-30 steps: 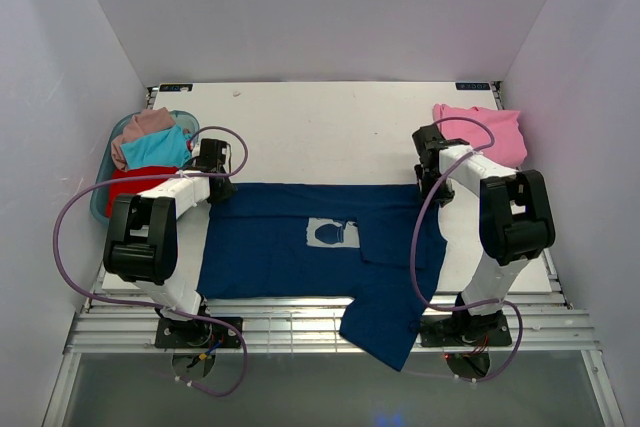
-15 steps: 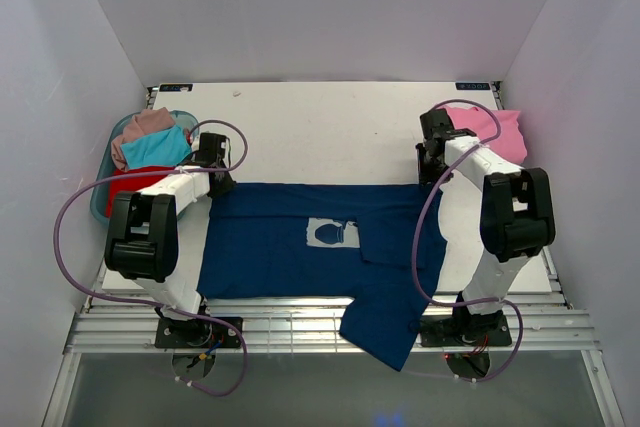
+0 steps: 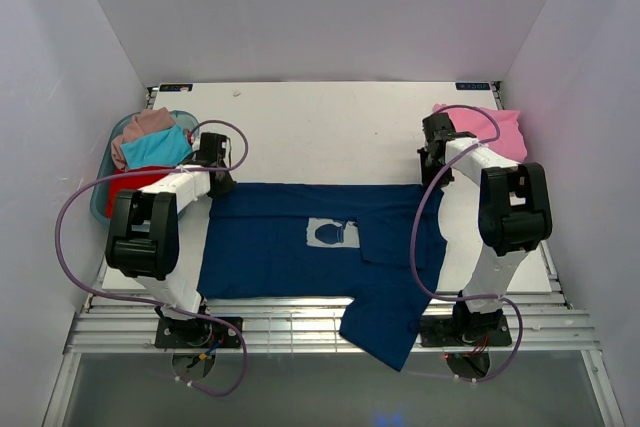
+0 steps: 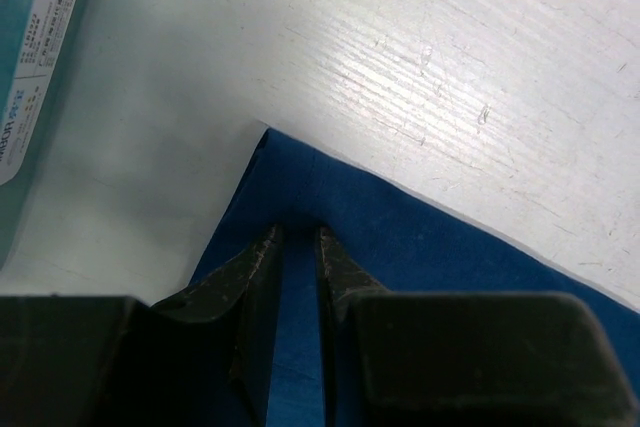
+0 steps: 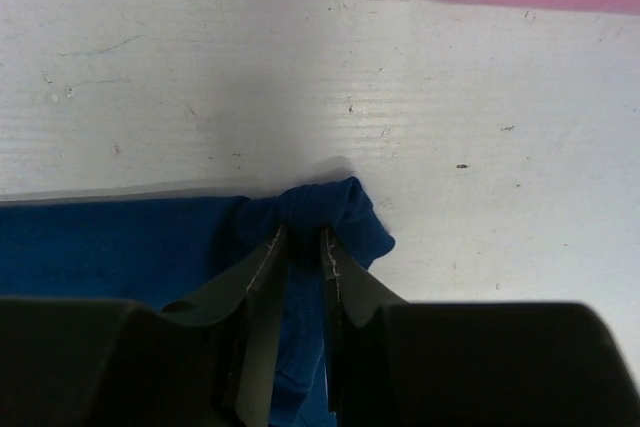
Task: Fold and stack the t-shirts
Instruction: Fold the tshirt
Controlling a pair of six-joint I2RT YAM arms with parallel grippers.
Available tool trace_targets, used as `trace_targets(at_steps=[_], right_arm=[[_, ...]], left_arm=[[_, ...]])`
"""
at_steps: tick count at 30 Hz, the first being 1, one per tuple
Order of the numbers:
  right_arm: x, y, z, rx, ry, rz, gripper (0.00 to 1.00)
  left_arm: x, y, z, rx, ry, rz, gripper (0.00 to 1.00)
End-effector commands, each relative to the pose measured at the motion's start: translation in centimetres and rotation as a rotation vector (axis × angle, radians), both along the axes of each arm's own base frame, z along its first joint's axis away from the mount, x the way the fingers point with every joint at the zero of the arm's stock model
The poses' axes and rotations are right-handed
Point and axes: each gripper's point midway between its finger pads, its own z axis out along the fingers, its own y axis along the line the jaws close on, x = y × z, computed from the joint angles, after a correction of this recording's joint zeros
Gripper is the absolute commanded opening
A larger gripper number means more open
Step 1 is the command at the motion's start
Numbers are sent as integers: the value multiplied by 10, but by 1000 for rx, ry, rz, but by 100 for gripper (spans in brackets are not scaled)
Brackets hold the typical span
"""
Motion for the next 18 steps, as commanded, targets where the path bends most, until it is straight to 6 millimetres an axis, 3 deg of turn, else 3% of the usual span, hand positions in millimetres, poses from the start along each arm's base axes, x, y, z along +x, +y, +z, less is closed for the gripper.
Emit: trace_targets(at_steps=[1,3,9,18], right_arm=[[5,-9,-3,-33,-13,-10,26],[5,-12,-4,-38,-7,-11,26],[3,-27,-4,-87,-9,-60,8],[-1,-52,1,-148,-13,-119,9]], left_arm=[[15,0,14,8,-48,-1,30],[15,0,14,9,-47,-2,30],[14,1,15,17,-46,2,30],[12,3,11,23,-33,11,30]])
